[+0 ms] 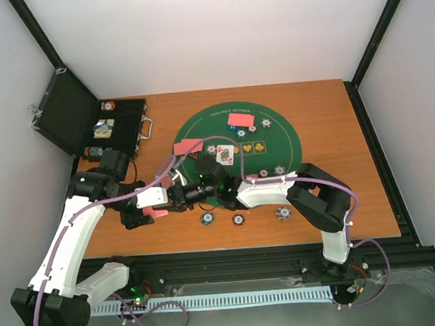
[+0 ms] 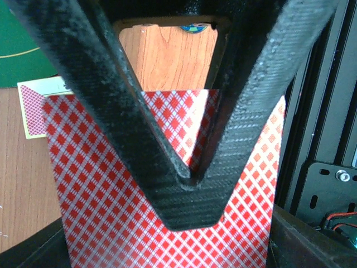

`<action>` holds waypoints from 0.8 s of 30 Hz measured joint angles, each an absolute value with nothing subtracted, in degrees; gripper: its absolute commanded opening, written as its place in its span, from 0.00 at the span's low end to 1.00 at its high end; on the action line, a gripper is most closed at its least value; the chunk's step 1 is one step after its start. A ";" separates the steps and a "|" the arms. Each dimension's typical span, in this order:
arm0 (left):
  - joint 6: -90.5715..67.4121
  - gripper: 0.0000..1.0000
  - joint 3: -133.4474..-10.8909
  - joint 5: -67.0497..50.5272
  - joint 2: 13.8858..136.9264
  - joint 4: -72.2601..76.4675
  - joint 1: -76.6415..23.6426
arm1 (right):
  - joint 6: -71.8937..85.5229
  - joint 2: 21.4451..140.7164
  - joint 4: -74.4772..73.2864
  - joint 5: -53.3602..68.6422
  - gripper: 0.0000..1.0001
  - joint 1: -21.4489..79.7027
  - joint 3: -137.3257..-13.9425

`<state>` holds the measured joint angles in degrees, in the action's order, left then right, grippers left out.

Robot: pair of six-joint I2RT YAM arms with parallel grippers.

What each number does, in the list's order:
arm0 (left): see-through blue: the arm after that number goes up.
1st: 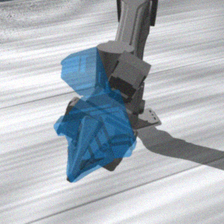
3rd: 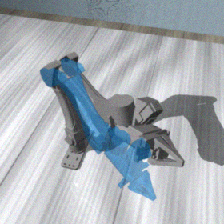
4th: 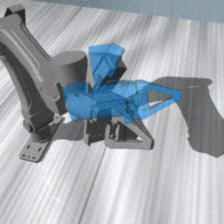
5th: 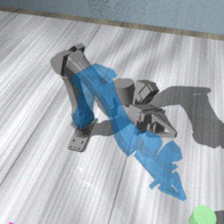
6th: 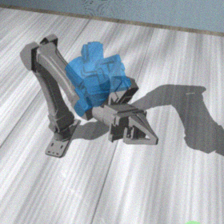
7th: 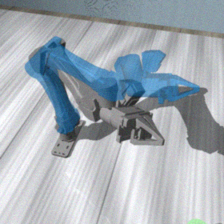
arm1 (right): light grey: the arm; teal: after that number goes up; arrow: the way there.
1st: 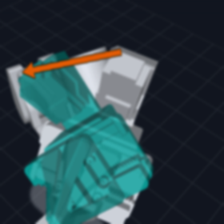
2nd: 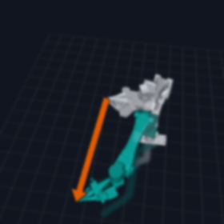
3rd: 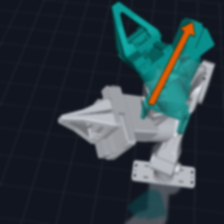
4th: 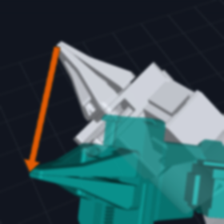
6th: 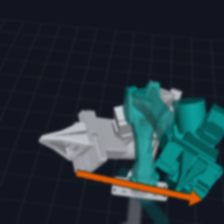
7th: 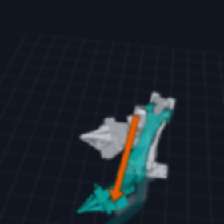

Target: Distribute texas hold em gaming equipment

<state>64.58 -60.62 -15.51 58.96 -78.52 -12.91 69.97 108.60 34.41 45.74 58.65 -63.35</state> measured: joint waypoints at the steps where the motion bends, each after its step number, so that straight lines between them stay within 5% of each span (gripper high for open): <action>1: 64.62 0.81 -60.45 -15.59 58.78 -78.52 -12.91 | 70.00 108.60 34.63 45.76 0.03 58.72 -63.35; 7: 64.69 0.83 -60.23 -15.92 58.41 -78.41 -12.91 | 69.95 108.60 35.51 45.91 0.03 58.96 -63.35; 16: 64.75 0.69 -60.23 -17.52 58.41 -78.41 -12.91 | 69.93 108.62 35.88 46.06 0.03 58.98 -62.74; 24: 64.90 0.79 -59.72 -19.70 56.55 -78.11 -12.47 | 70.65 108.60 40.56 46.44 0.03 59.02 -59.92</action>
<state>64.90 -59.72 -19.70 56.55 -78.11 -12.47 70.65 108.60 40.56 46.44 59.02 -59.92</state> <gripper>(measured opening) 0.757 0.093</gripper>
